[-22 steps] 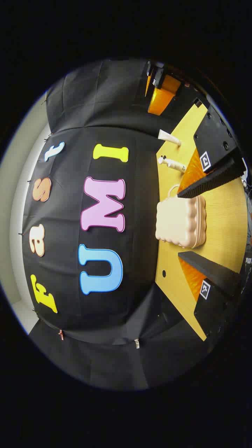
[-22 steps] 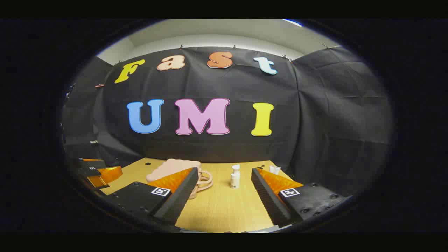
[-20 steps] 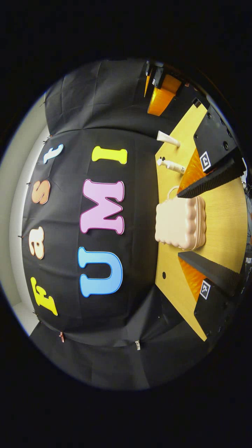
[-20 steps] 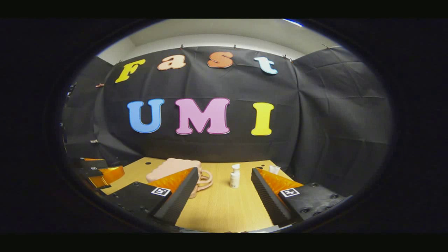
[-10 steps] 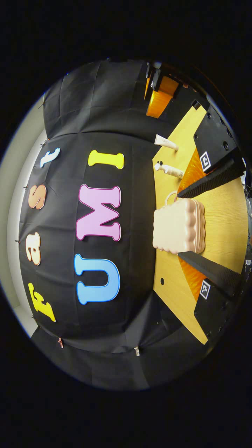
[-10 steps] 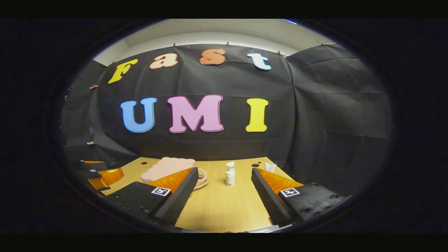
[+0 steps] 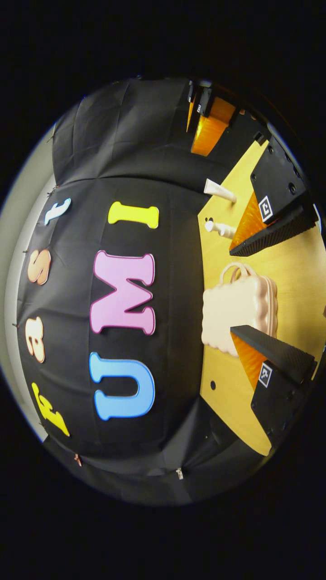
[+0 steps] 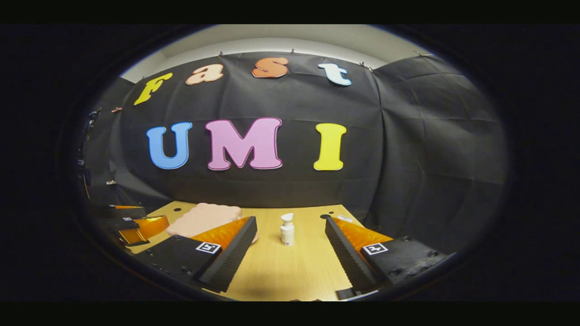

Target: First open the suitcase, pack the skin care products into it, and then close the suitcase.

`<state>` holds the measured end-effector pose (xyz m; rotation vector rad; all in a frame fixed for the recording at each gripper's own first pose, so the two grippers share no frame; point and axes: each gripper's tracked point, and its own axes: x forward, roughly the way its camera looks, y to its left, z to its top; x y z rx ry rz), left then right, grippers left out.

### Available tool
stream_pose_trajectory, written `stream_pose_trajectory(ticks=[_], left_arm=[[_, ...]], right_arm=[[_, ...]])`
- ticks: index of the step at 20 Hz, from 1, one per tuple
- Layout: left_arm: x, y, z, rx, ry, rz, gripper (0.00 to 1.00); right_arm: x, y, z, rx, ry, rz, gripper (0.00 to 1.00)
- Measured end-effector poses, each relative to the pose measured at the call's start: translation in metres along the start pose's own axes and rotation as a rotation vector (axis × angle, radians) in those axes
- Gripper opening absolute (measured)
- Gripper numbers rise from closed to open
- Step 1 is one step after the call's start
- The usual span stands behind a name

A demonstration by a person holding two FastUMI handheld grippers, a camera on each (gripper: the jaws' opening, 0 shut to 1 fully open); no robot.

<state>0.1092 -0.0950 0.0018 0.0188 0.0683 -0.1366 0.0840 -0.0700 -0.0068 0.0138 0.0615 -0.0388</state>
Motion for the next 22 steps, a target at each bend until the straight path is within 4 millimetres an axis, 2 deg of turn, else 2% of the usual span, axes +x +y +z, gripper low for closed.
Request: stream_pose_trajectory(ticks=[4, 7, 12, 16, 18, 21, 22], left_arm=[[0.073, -0.026, -0.007, -0.013, 0.051, -0.021, 0.96], [0.131, -0.045, -0.024, -0.02, 0.11, -0.034, 0.96], [0.21, -0.066, -0.059, 0.02, 0.209, -0.036, 0.97], [0.25, -0.065, -0.099, 0.031, 0.307, 0.0, 0.95], [0.266, -0.066, -0.112, 0.044, 0.341, 0.006, 0.94], [0.28, -0.073, -0.134, 0.037, 0.406, 0.022, 0.94], [0.286, -0.076, -0.143, 0.02, 0.423, 0.022, 0.9]], right_arm=[[0.049, -0.029, 0.002, -0.005, 0.001, -0.004, 0.97], [0.083, -0.043, -0.01, -0.001, 0.029, 0.023, 0.97], [0.115, -0.063, -0.038, -0.017, 0.101, 0.053, 0.97], [0.132, -0.072, -0.058, -0.013, 0.162, 0.08, 0.97], [0.14, -0.074, -0.068, -0.008, 0.188, 0.09, 0.97], [0.149, -0.078, -0.084, 0.002, 0.228, 0.099, 0.97], [0.152, -0.08, -0.089, 0.012, 0.242, 0.096, 0.97]])
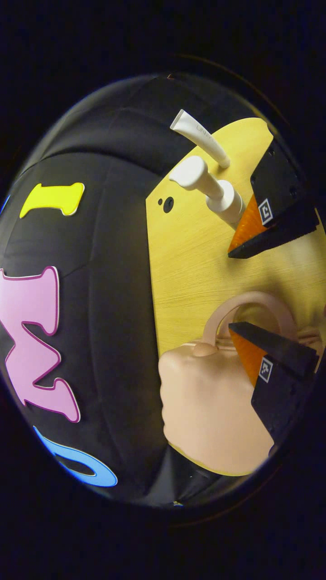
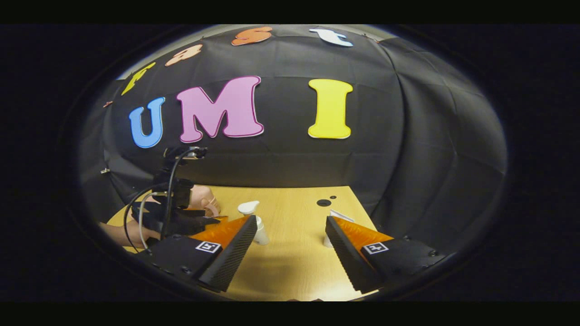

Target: First open the suitcase, pack the skin care products into it, and then close the suitcase.

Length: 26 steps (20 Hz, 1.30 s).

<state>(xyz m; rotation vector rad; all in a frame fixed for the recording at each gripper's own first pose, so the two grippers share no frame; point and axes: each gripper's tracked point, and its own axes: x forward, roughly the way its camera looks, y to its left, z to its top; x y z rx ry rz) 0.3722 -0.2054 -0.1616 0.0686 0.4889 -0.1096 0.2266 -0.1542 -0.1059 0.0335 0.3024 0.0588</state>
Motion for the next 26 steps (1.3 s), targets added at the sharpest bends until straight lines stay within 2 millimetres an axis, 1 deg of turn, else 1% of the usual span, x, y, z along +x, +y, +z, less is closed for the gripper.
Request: stream_pose_trajectory(ticks=[1, 2, 3, 4, 5, 6, 7, 8, 9, 12, 14, 16, 17, 18, 20, 22, 24, 26], left_arm=[[0.005, -0.001, -0.005, -0.012, 0.022, 0.012, 0.83], [0.012, 0.001, -0.011, -0.017, 0.051, 0.031, 0.77], [0.019, 0.003, -0.019, -0.017, 0.08, 0.059, 0.77], [0.025, 0.007, -0.021, -0.003, 0.093, 0.089, 0.77], [0.032, 0.012, -0.025, 0.012, 0.109, 0.112, 0.73], [0.035, 0.021, -0.03, 0.025, 0.132, 0.159, 0.59], [0.039, 0.025, -0.036, 0.018, 0.162, 0.172, 0.42], [0.041, 0.023, -0.036, 0.002, 0.173, 0.156, 0.25], [0.036, 0.022, -0.032, -0.013, 0.174, 0.146, 0.24], [0.024, 0.017, -0.012, -0.003, 0.159, 0.101, 0.16], [0.007, 0.021, 0.008, -0.021, 0.158, 0.09, 0.13], [-0.018, 0.021, 0.03, -0.113, 0.149, 0.027, 0.11], [-0.03, 0.027, 0.042, -0.136, 0.138, 0.019, 0.11], [-0.044, 0.037, 0.056, -0.144, 0.127, 0.015, 0.11], [-0.077, 0.062, 0.092, -0.157, 0.096, 0.01, 0.11], [-0.103, 0.099, 0.121, -0.161, 0.068, 0.03, 0.11], [-0.127, 0.139, 0.138, -0.157, 0.067, 0.041, 0.11], [-0.144, 0.184, 0.145, -0.113, 0.086, 0.062, 0.11]], right_arm=[[0.004, -0.002, -0.004, 0.011, 0.014, -0.002, 0.98], [0.006, -0.003, -0.007, 0.02, 0.029, 0.0, 0.98], [0.008, -0.004, -0.01, 0.029, 0.039, -0.001, 0.98], [0.008, -0.007, -0.012, 0.034, 0.044, -0.003, 0.98], [0.008, -0.009, -0.012, 0.038, 0.043, -0.006, 0.98], [0.007, -0.011, -0.013, 0.038, 0.045, -0.009, 0.98], [0.007, -0.014, -0.016, 0.029, 0.055, -0.021, 1.0], [0.005, -0.02, -0.021, 0.018, 0.067, -0.036, 0.97], [0.004, -0.022, -0.023, 0.016, 0.069, -0.043, 0.98], [0.0, -0.021, -0.026, 0.025, 0.077, -0.059, 0.98], [-0.001, -0.016, -0.024, 0.017, 0.068, -0.062, 0.98], [-0.002, -0.011, -0.019, 0.011, 0.052, -0.06, 0.98], [-0.003, -0.006, -0.017, 0.012, 0.049, -0.057, 0.98], [-0.004, -0.001, -0.016, 0.011, 0.044, -0.053, 0.98], [-0.008, 0.009, -0.012, 0.005, 0.03, -0.049, 0.98], [-0.012, 0.019, -0.01, 0.008, 0.02, -0.045, 0.98], [-0.015, 0.031, -0.01, 0.014, 0.017, -0.035, 0.98], [-0.018, 0.042, -0.01, 0.008, 0.017, -0.023, 0.98]])
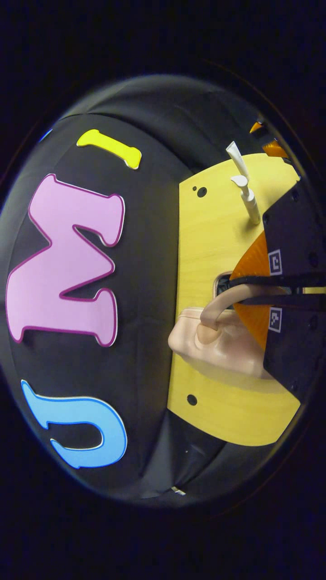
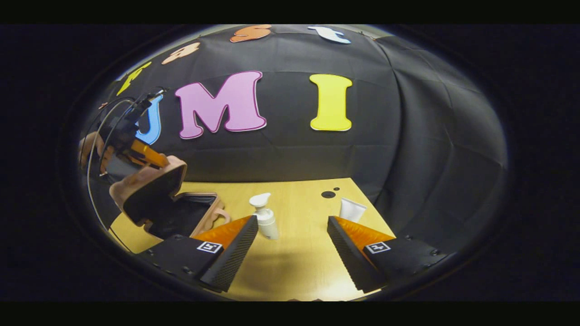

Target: First open the suitcase, pack the skin care products into it, and then close the suitcase.

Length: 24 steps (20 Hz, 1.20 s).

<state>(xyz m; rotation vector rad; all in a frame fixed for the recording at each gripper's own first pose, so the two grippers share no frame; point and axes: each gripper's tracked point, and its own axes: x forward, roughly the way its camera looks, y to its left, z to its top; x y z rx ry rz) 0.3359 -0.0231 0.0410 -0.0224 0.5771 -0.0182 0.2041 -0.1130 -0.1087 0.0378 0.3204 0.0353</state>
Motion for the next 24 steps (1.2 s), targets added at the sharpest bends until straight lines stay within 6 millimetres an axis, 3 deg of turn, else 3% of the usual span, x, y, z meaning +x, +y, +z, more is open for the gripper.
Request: stream_pose_trajectory(ticks=[6, 11, 13, 16, 18, 22, 24], left_arm=[[-0.023, 0.165, 0.01, 0.113, 0.008, 0.194, 0.11], [0.0, 0.295, -0.008, 0.117, -0.006, 0.351, 0.14], [0.021, 0.344, -0.033, 0.109, 0.027, 0.409, 0.1], [0.067, 0.386, -0.07, 0.037, 0.077, 0.43, 0.1], [0.088, 0.407, -0.095, 0.004, 0.118, 0.438, 0.1], [0.121, 0.423, -0.14, -0.041, 0.202, 0.419, 0.1], [0.133, 0.425, -0.148, -0.06, 0.203, 0.403, 0.1]], right_arm=[[-0.012, 0.017, -0.002, -0.023, 0.002, 0.006, 0.98], [-0.011, 0.008, -0.002, -0.033, -0.014, -0.068, 0.98], [-0.006, 0.005, -0.003, -0.004, -0.015, -0.1, 0.98], [0.001, -0.001, -0.003, -0.002, -0.012, -0.158, 0.98], [0.003, 0.0, -0.005, 0.003, -0.003, -0.17, 0.98], [-0.002, -0.001, -0.015, -0.05, 0.02, -0.189, 0.98], [-0.003, 0.004, -0.019, -0.016, 0.031, -0.183, 0.98]])
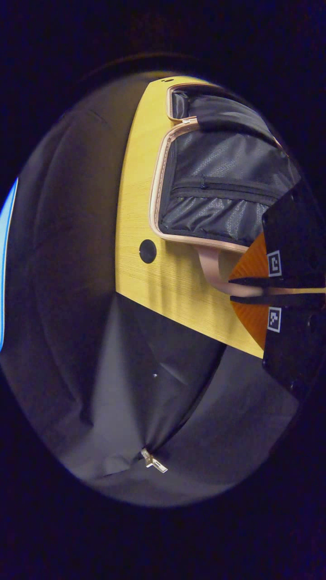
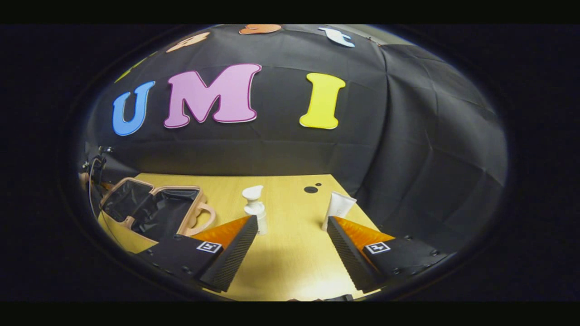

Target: First open the suitcase, pack the skin care products into it, and then close the suitcase.

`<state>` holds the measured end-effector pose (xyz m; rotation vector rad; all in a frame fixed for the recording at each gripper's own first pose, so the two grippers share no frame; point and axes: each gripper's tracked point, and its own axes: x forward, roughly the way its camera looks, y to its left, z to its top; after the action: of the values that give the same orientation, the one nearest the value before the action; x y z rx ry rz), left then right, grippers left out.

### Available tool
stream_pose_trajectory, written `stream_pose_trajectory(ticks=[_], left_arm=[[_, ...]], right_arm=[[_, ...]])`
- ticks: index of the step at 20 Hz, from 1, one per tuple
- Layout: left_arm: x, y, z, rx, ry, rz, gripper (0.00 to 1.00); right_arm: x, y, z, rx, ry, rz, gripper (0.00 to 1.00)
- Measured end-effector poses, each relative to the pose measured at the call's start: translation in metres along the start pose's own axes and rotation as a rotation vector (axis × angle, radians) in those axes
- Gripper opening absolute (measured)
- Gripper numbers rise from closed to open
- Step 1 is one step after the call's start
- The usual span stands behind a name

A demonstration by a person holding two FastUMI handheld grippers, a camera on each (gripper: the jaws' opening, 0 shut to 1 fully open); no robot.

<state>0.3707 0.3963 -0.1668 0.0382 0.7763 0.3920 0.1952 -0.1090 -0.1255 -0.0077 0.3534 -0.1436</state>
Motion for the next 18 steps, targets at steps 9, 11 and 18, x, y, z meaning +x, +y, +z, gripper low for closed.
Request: stream_pose_trajectory(ticks=[9, 11, 18], left_arm=[[-0.021, 0.03, 0.006, -0.017, -0.128, 0.037, 0.28], [-0.049, 0.03, 0.019, -0.04, -0.193, 0.018, 0.65], [-0.202, -0.104, 0.055, -0.187, -0.544, -0.246, 0.98]], right_arm=[[0.004, 0.0, 0.0, 0.011, -0.019, -0.007, 0.98], [0.005, -0.004, -0.003, 0.01, -0.014, -0.005, 0.98], [0.013, -0.021, -0.002, 0.022, -0.026, 0.012, 0.98]])
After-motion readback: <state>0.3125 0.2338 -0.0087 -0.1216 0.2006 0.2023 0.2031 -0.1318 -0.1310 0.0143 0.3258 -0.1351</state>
